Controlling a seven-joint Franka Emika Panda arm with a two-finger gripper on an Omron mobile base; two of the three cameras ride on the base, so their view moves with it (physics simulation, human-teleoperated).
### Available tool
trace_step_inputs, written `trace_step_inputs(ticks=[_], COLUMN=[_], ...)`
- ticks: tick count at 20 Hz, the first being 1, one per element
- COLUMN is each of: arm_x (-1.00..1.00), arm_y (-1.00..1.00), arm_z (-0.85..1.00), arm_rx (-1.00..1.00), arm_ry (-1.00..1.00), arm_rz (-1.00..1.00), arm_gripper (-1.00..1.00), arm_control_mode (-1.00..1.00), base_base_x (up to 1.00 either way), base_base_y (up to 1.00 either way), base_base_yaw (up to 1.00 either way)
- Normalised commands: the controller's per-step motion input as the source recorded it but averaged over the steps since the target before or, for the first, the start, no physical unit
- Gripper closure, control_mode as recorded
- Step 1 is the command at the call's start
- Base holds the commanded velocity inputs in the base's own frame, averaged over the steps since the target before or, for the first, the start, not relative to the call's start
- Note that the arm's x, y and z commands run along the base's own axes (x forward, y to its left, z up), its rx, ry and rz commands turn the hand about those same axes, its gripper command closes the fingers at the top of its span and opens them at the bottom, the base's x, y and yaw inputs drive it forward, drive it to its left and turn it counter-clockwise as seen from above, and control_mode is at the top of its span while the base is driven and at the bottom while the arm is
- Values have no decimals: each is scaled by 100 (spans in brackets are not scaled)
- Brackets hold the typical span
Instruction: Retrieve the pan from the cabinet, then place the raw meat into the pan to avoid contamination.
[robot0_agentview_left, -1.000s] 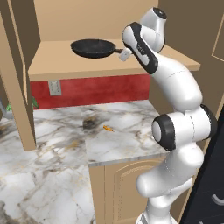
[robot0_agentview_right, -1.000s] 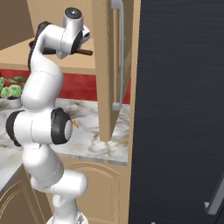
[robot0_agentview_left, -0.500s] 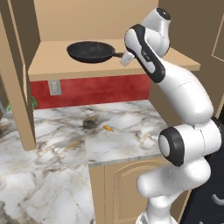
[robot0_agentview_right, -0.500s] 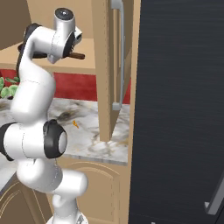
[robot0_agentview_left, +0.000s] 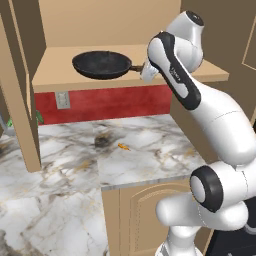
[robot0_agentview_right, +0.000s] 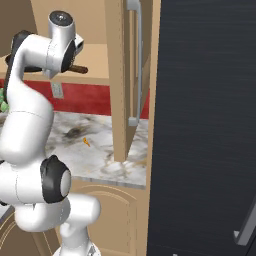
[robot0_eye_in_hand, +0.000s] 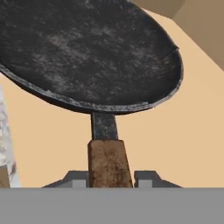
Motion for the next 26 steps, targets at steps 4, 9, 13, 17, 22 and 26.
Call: trace_step_inputs(ticks=[4, 9, 13, 17, 22, 26], arm_x=[-62, -70, -72, -74, -75, -76], arm_y=[13, 10, 6, 3, 2, 0], arm_z=[0, 0, 0, 0, -3, -11], arm_rx=[-1, -1, -1, -1, -1, -1], arm_ry=[0, 0, 0, 1, 3, 1], arm_rz=[6, 6, 7, 8, 7, 7], arm_gripper=[100, 100, 100, 100, 100, 100], arm_control_mode=[-100, -100, -100, -100, -100, -100], base_base_x=[0, 0, 0, 0, 0, 0], base_base_y=[0, 0, 0, 0, 0, 0], base_base_yaw=[0, 0, 0, 0, 0, 0])
